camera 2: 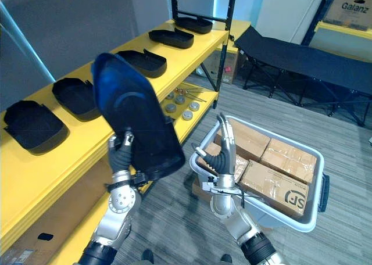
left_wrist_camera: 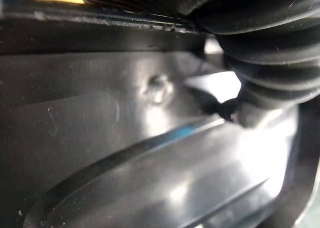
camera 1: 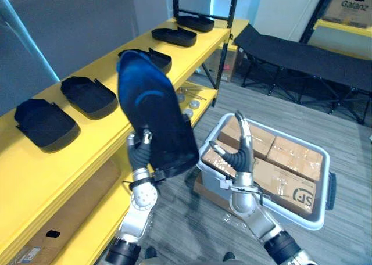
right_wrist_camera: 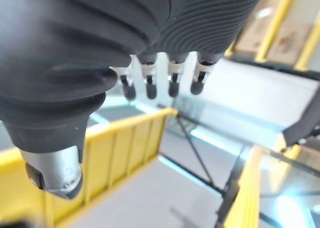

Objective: Walk over and take plastic housings, then place them on the shelf

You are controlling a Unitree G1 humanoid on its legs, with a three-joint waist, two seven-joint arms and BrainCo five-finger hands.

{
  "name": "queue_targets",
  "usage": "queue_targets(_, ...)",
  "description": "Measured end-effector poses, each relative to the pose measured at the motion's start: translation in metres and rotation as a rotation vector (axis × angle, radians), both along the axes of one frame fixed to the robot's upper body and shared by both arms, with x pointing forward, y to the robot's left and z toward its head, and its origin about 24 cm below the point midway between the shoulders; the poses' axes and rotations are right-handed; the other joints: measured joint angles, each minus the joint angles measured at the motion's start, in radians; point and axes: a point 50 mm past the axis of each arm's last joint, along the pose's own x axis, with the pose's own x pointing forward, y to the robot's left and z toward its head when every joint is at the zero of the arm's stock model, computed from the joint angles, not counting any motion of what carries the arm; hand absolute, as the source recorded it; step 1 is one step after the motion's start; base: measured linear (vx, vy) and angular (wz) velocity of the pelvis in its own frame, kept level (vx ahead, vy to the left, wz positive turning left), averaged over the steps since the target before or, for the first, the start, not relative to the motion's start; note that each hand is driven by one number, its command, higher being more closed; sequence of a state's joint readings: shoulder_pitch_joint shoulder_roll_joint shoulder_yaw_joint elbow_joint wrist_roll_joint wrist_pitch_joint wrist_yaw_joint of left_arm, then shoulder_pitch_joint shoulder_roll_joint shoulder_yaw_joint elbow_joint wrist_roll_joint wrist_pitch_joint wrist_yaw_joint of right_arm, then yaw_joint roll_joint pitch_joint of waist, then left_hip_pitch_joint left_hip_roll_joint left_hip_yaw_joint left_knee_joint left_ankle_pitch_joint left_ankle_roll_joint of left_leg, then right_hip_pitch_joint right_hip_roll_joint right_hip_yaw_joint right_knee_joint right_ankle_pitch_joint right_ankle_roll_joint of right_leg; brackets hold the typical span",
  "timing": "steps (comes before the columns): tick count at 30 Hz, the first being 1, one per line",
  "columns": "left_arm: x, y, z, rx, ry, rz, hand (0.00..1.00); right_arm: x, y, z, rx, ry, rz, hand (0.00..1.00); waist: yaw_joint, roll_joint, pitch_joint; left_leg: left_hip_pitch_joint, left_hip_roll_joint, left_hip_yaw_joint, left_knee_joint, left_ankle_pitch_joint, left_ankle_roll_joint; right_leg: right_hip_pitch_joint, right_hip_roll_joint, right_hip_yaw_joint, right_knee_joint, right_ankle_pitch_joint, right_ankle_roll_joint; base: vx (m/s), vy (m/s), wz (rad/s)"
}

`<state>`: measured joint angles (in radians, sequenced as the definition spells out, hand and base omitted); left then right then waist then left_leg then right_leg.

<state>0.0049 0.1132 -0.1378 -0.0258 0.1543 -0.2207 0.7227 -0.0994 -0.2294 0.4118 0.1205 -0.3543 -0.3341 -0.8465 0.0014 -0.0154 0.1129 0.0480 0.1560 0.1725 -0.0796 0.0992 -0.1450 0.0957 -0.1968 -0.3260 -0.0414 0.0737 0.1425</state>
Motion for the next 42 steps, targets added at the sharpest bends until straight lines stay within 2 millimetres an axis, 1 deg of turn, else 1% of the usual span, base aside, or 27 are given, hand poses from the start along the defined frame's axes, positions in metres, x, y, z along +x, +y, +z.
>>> queue_targets(5,-0.029,0.039,-0.010,0.225,0.032,0.331,1.00,-0.013,-0.015,-0.009,0.075,0.044,-0.046,0.00,0.011,0.011,-0.014,0.005,0.001,-0.002,0.000,0.000,-0.001,0.007,0.001,-0.004,-0.003,-0.003,-0.002,0.00,-0.001,0.01)
queue_targets(8,-0.040,0.051,-0.011,0.281,0.027,0.451,1.00,-0.018,-0.018,-0.015,0.128,0.083,-0.029,0.00,0.013,0.012,-0.017,0.006,0.001,-0.002,0.000,0.000,-0.001,0.008,0.001,-0.004,-0.004,-0.003,-0.002,0.00,0.000,0.00)
queue_targets(10,-0.047,0.058,-0.011,0.287,0.014,0.521,1.00,-0.021,-0.021,-0.018,0.171,0.099,-0.013,0.00,0.015,0.012,-0.018,0.007,0.001,-0.002,0.000,0.000,-0.001,0.009,0.001,-0.004,-0.004,-0.003,-0.002,0.00,0.000,0.00)
queue_targets(14,-0.062,0.069,-0.010,0.229,-0.027,0.561,1.00,-0.024,-0.021,-0.022,0.204,0.158,0.076,0.00,0.016,0.014,-0.021,0.007,0.001,-0.006,0.000,-0.001,-0.001,0.010,0.001,-0.007,-0.006,-0.004,-0.003,0.00,0.000,0.00)
queue_targets(17,-0.077,0.073,0.000,0.156,-0.101,0.581,1.00,-0.025,-0.018,-0.026,0.231,0.217,0.182,0.00,0.018,0.015,-0.022,-0.001,0.000,-0.023,0.000,-0.002,-0.003,0.015,0.001,-0.024,-0.007,-0.007,-0.003,0.00,-0.008,0.15)
queue_targets(18,-0.084,0.075,0.006,0.142,-0.134,0.594,1.00,-0.025,-0.015,-0.028,0.245,0.238,0.221,0.00,0.028,0.016,-0.022,-0.002,0.000,-0.032,0.000,-0.004,-0.006,0.022,0.001,-0.034,-0.007,-0.012,-0.001,0.01,-0.010,0.26)
queue_targets(19,-0.090,0.078,0.011,0.135,-0.153,0.603,1.00,-0.026,-0.013,-0.030,0.257,0.258,0.258,0.00,0.043,0.020,-0.025,-0.003,-0.001,-0.049,0.000,-0.005,-0.007,0.033,0.002,-0.053,-0.006,-0.018,-0.002,0.01,-0.016,0.37)
queue_targets(21,-0.100,0.084,0.017,0.117,-0.181,0.631,1.00,-0.026,-0.010,-0.031,0.270,0.273,0.298,0.00,0.057,0.025,-0.030,-0.022,-0.005,-0.094,0.001,-0.004,-0.007,0.048,0.001,-0.104,-0.001,-0.031,0.003,0.02,-0.030,0.70)
queue_targets(22,-0.106,0.087,0.021,0.116,-0.195,0.639,1.00,-0.026,-0.009,-0.030,0.271,0.274,0.309,0.00,0.077,0.030,-0.035,-0.046,-0.007,-0.127,0.012,0.000,-0.010,0.053,0.001,-0.138,0.004,-0.038,0.006,0.02,-0.034,0.86)
queue_targets(23,-0.109,0.088,0.022,0.112,-0.202,0.639,1.00,-0.025,-0.007,-0.030,0.272,0.272,0.316,0.00,0.082,0.033,-0.035,-0.059,-0.010,-0.146,0.020,0.004,-0.007,0.062,0.002,-0.161,0.007,-0.042,0.010,0.04,-0.059,1.13)
queue_targets(24,-0.114,0.090,0.025,0.115,-0.208,0.631,1.00,-0.025,-0.007,-0.029,0.272,0.271,0.318,0.00,0.097,0.038,-0.038,-0.085,-0.018,-0.190,0.025,0.013,-0.001,0.088,0.001,-0.229,0.016,-0.050,0.014,0.03,-0.045,0.97)
queue_targets(25,-0.115,0.090,0.026,0.115,-0.212,0.626,1.00,-0.025,-0.007,-0.029,0.272,0.271,0.317,0.00,0.098,0.039,-0.038,-0.093,-0.018,-0.190,0.025,0.018,0.002,0.095,0.001,-0.245,0.017,-0.054,0.018,0.02,-0.061,1.58)
queue_targets(26,-0.115,0.089,0.030,0.109,-0.239,0.592,1.00,-0.024,-0.010,-0.028,0.273,0.266,0.303,0.00,0.089,0.040,-0.039,-0.126,-0.008,-0.124,0.035,0.021,0.036,0.128,-0.001,-0.334,0.024,-0.066,0.025,0.01,-0.021,1.89)
queue_targets(27,-0.112,0.085,0.035,0.113,-0.274,0.540,1.00,-0.022,-0.017,-0.028,0.270,0.265,0.261,0.00,0.082,0.041,-0.039,-0.152,0.012,-0.017,0.058,0.030,0.057,0.152,-0.011,-0.425,0.047,-0.080,0.036,0.02,0.005,2.12)
queue_targets(28,-0.112,0.084,0.038,0.114,-0.292,0.516,1.00,-0.021,-0.021,-0.027,0.265,0.263,0.239,0.00,0.077,0.040,-0.039,-0.161,0.016,0.031,0.063,0.039,0.072,0.161,-0.021,-0.461,0.063,-0.091,0.045,0.05,0.088,1.65)
queue_targets(29,-0.112,0.082,0.040,0.116,-0.310,0.492,1.00,-0.020,-0.025,-0.026,0.259,0.260,0.217,0.00,0.083,0.042,-0.038,-0.166,0.016,0.071,0.067,0.046,0.079,0.169,-0.036,-0.491,0.087,-0.107,0.054,0.06,0.152,1.40)
queue_targets(30,-0.114,0.081,0.049,0.117,-0.360,0.464,1.00,-0.016,-0.032,-0.023,0.236,0.239,0.171,0.00,0.107,0.045,-0.036,-0.181,-0.009,0.083,0.074,0.078,0.070,0.179,-0.083,-0.528,0.154,-0.146,0.075,0.06,0.164,1.13)
queue_targets(33,-0.118,0.084,0.062,0.138,-0.436,0.454,1.00,-0.009,-0.027,-0.014,0.264,0.189,0.158,0.00,0.126,0.019,-0.018,-0.208,-0.054,0.074,0.136,0.036,0.085,0.178,-0.148,-0.528,0.221,-0.196,0.054,0.02,0.149,0.50)
queue_targets(34,-0.115,0.083,0.068,0.156,-0.469,0.413,1.00,-0.007,-0.028,-0.010,0.268,0.162,0.126,0.00,0.126,-0.004,0.000,-0.223,-0.066,0.070,0.201,-0.010,0.092,0.182,-0.187,-0.528,0.284,-0.221,0.014,0.02,0.116,0.26)
queue_targets(35,-0.112,0.082,0.070,0.156,-0.484,0.386,1.00,-0.007,-0.031,-0.009,0.269,0.151,0.103,0.00,0.120,-0.007,0.011,-0.222,-0.070,0.064,0.222,-0.025,0.094,0.182,-0.210,-0.514,0.345,-0.219,0.003,0.04,0.141,0.44)
queue_targets(36,-0.106,0.080,0.076,0.173,-0.507,0.329,1.00,-0.008,-0.039,-0.009,0.276,0.139,0.052,0.00,0.107,-0.024,0.034,-0.215,-0.078,0.044,0.255,-0.049,0.104,0.141,-0.261,-0.420,0.502,-0.192,-0.040,0.03,0.140,0.40)
queue_targets(37,-0.104,0.080,0.079,0.192,-0.518,0.309,1.00,-0.008,-0.042,-0.008,0.280,0.132,0.033,0.00,0.101,-0.021,0.041,-0.203,-0.081,0.042,0.259,-0.056,0.109,0.108,-0.273,-0.336,0.578,-0.165,-0.078,0.04,0.214,0.45)
queue_targets(38,-0.100,0.081,0.085,0.231,-0.533,0.275,1.00,-0.009,-0.049,-0.005,0.284,0.106,-0.003,0.00,0.090,-0.027,0.064,-0.176,-0.083,0.028,0.249,-0.063,0.114,0.037,-0.273,-0.166,0.697,-0.064,-0.106,0.03,0.164,0.32)
queue_targets(39,-0.099,0.081,0.088,0.249,-0.542,0.259,1.00,-0.009,-0.051,-0.004,0.285,0.092,-0.016,0.00,0.083,-0.020,0.072,-0.168,-0.083,0.020,0.233,-0.064,0.116,0.003,-0.260,-0.102,0.738,-0.039,-0.090,0.06,0.088,0.67)
queue_targets(40,-0.090,0.082,0.093,0.269,-0.560,0.229,1.00,-0.011,-0.057,0.002,0.266,0.038,-0.051,0.00,0.051,-0.031,0.078,-0.156,-0.078,-0.038,0.170,-0.058,0.125,-0.060,-0.171,0.002,0.779,-0.225,-0.053,0.05,-0.027,0.71)
queue_targets(41,-0.085,0.083,0.093,0.261,-0.557,0.229,1.00,-0.012,-0.061,0.005,0.253,0.015,-0.063,0.00,0.041,-0.030,0.078,-0.152,-0.079,-0.055,0.140,-0.057,0.126,-0.077,-0.130,0.018,0.763,-0.282,-0.052,0.07,-0.038,0.91)
queue_targets(42,-0.075,0.084,0.091,0.231,-0.548,0.228,1.00,-0.014,-0.069,0.016,0.231,-0.049,-0.089,0.00,0.029,-0.020,0.085,-0.148,-0.079,-0.076,0.105,-0.056,0.128,-0.101,-0.071,0.027,0.688,-0.346,-0.073,0.07,-0.019,0.68)
